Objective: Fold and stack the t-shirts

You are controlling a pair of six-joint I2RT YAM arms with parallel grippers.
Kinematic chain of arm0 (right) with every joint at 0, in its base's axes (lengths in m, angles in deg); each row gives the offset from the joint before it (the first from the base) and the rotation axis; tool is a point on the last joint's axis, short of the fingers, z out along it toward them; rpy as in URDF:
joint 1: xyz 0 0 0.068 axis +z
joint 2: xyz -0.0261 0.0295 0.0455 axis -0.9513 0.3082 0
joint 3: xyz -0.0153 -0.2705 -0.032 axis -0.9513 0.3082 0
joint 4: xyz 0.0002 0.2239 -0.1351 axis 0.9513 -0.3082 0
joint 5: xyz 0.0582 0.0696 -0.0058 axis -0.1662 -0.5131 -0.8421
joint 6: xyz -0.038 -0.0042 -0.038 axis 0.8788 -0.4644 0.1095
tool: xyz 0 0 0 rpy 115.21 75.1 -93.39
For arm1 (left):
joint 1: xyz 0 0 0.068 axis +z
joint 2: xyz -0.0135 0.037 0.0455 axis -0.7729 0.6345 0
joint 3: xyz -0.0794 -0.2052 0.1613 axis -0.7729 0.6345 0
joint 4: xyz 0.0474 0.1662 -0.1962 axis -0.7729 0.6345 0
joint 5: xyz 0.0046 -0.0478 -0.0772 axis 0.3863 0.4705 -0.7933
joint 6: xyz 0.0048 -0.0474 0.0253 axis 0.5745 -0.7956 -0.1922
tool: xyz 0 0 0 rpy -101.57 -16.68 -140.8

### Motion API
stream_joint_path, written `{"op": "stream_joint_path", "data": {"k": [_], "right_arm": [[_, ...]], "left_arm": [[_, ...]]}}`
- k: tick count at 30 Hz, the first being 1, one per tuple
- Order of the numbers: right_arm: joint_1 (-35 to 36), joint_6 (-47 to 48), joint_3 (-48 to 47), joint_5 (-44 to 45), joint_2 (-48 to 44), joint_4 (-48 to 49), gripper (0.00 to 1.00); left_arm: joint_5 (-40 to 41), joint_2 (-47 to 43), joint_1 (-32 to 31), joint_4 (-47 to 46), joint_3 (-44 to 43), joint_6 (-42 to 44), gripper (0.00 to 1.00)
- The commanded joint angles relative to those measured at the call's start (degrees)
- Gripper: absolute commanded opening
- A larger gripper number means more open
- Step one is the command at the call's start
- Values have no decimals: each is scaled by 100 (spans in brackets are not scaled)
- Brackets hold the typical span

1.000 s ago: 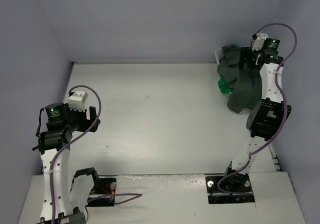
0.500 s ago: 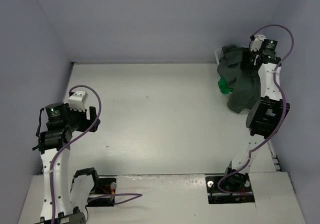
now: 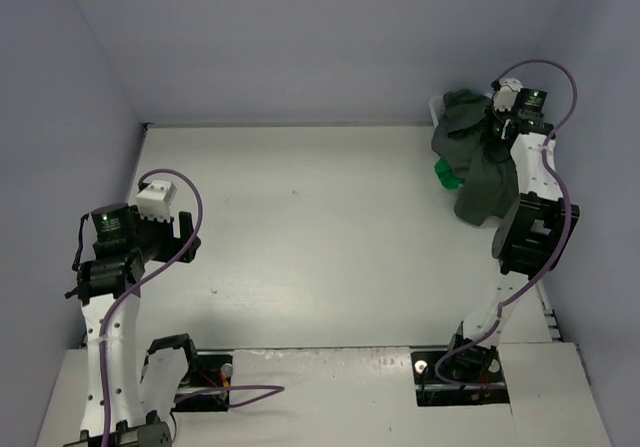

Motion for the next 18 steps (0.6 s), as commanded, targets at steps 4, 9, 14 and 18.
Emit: {"op": "stream_joint_path", "data": {"k": [4,9,14,18], "right_arm": [[484,351,462,-157,-1590,-125,0],[1134,466,244,55,-2260,-423,0],[1477,360,-485,-76,-2585,-767,0],[1968,369,-785,-138,-2928,-802,0]], "left_arm": [[-53,-8,49,-250,-95,22,70],[-44,-26,58,-250,-87,14,70],[-62,-61,93,-224,-87,14,70],[-53,-88,94,-224,-87,14,70]]}}
